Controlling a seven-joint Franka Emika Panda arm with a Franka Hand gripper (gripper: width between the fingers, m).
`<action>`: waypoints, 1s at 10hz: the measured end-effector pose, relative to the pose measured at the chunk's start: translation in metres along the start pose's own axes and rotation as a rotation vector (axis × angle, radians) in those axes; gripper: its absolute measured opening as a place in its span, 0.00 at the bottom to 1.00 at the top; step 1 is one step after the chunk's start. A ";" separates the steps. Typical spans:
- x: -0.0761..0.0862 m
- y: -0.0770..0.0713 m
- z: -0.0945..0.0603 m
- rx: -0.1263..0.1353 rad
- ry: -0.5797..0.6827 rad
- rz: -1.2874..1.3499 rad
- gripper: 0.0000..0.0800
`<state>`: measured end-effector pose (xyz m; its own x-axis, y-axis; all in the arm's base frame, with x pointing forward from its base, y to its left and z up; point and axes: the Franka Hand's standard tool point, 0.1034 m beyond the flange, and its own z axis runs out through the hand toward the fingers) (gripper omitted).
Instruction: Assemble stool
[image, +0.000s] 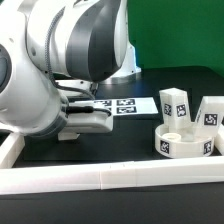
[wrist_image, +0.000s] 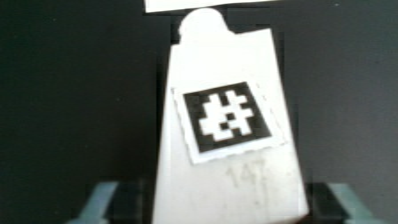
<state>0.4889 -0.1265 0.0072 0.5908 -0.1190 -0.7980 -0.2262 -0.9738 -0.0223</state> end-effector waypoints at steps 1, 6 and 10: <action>0.000 0.000 0.000 0.000 0.001 0.000 0.40; -0.012 -0.013 -0.019 0.005 0.005 0.014 0.40; -0.046 -0.040 -0.075 0.019 0.075 0.075 0.40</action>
Offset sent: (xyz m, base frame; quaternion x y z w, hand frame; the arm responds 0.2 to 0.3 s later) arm 0.0031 0.0014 0.0054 -0.0038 -0.0017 -0.0058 1.0000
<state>0.5291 -0.0962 0.0901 0.6279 -0.2065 -0.7504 -0.2862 -0.9579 0.0241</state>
